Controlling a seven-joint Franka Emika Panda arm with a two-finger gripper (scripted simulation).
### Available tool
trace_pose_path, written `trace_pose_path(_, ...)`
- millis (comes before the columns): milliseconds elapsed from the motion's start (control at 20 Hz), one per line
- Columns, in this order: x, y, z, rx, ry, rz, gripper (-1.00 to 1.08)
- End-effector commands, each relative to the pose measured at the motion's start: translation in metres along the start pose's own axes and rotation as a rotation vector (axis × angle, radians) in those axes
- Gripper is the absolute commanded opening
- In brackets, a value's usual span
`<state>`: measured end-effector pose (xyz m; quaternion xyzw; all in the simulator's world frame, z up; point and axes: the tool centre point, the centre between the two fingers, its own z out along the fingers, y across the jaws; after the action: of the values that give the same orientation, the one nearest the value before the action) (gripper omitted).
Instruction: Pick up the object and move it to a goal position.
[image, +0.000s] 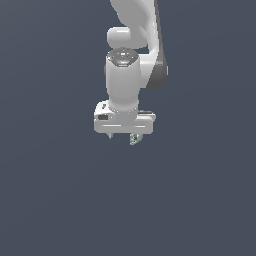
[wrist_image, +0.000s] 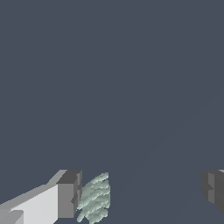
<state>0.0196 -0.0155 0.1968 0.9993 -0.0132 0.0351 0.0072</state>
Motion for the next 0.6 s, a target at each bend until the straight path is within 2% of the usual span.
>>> trace_pose_path(0,0.0000,0.0000,0.0000,0.000,0.000,0.000,1.00)
trace_pose_path(550,0.0016,0.0042,0.0000,0.021,0.003,-0.009,1.00)
